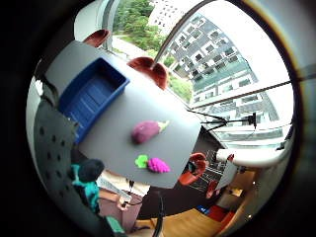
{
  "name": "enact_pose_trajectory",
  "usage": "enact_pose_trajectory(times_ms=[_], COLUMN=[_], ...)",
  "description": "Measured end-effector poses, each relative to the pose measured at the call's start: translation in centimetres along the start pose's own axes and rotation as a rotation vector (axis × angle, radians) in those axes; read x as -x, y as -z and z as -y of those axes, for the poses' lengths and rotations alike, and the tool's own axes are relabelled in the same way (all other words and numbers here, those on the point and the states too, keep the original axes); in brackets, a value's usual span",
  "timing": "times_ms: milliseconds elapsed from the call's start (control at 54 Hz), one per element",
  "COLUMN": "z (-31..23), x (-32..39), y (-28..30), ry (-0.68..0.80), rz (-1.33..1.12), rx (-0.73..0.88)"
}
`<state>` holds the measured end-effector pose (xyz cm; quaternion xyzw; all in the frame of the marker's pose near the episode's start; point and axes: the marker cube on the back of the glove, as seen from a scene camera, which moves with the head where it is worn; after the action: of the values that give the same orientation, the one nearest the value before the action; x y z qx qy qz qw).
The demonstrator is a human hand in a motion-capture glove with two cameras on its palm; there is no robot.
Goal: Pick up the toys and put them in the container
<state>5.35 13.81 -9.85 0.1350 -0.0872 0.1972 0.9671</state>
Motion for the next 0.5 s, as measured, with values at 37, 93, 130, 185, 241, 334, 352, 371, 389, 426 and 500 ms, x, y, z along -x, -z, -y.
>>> enact_pose_trajectory(times_ms=[37, 93, 130, 185, 241, 334, 352, 371, 389, 426, 500], z=[1.3, 3.7, 4.5, 5.4, 6.6, 8.1, 8.1, 7.9, 7.7, 7.0, 6.3], x=[2.2, 5.5, 7.1, 9.3, 10.7, 12.6, 12.7, 12.3, 11.7, 10.2, 9.3], y=[-0.8, -2.3, -3.4, -5.1, -7.0, -10.0, -10.3, -10.5, -10.7, -11.4, -13.0], ry=[0.013, -0.127, -0.070, 0.040, -0.038, -0.118, -0.105, -0.078, -0.045, 0.015, 0.162], rz=[-0.017, -0.027, -0.016, 0.005, -0.007, -0.044, -0.005, 0.049, 0.094, 0.101, -0.013], rx=[0.008, 0.021, 0.025, 0.028, 0.029, 0.050, 0.064, 0.085, 0.114, 0.199, 0.392])
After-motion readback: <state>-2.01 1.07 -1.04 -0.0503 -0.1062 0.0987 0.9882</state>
